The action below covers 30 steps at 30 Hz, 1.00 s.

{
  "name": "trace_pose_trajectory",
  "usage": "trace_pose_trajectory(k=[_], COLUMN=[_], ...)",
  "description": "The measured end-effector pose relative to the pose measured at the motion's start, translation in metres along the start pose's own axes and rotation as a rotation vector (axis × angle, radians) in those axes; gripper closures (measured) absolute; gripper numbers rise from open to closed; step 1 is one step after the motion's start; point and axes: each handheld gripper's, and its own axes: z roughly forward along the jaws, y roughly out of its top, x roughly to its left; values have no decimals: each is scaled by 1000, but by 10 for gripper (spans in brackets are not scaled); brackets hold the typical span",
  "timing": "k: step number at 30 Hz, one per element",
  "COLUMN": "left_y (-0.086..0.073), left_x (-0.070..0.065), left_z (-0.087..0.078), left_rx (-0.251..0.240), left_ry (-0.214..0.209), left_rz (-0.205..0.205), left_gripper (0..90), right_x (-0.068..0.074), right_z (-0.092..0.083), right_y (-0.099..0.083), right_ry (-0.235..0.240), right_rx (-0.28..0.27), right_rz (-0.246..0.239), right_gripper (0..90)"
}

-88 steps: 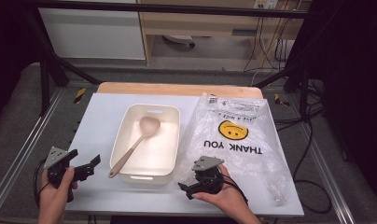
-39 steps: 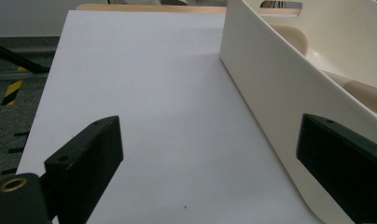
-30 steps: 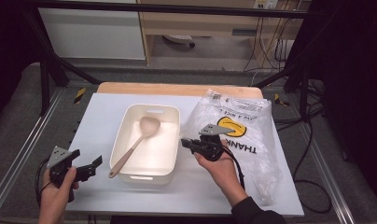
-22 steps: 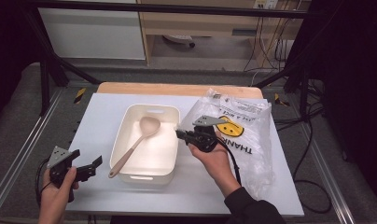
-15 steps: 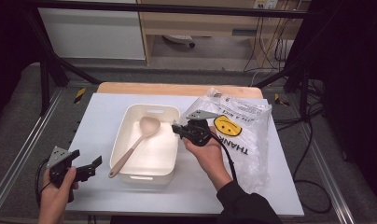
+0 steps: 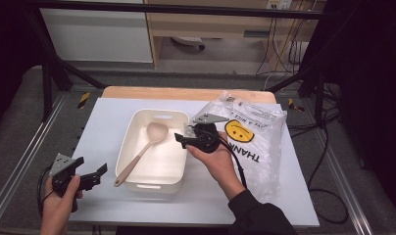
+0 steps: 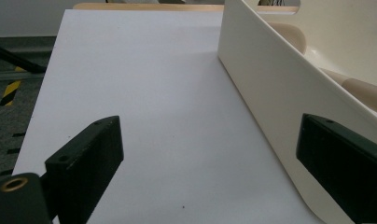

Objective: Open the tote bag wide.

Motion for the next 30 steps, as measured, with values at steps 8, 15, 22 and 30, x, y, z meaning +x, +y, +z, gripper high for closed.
trace_pose_trajectory(k=[8, 15, 22, 30], left_y=[-1, -1, -1, -1], left_x=[1, 0, 1, 1], left_z=[0, -1, 0, 0], left_rx=[-5, -9, -5, -6], left_ry=[8, 13, 12, 11], left_rz=[-10, -11, -9, -9], left_gripper=[69, 69, 69, 69], right_x=[6, -4, -30, -58], right_z=[-29, -49, -69, -89], right_y=[-7, -14, -19, -39], right_ry=[-20, -36, -75, -128], right_rx=[2, -25, -34, -41], right_rz=[-31, -28, -8, 14], right_gripper=[93, 65, 61, 56])
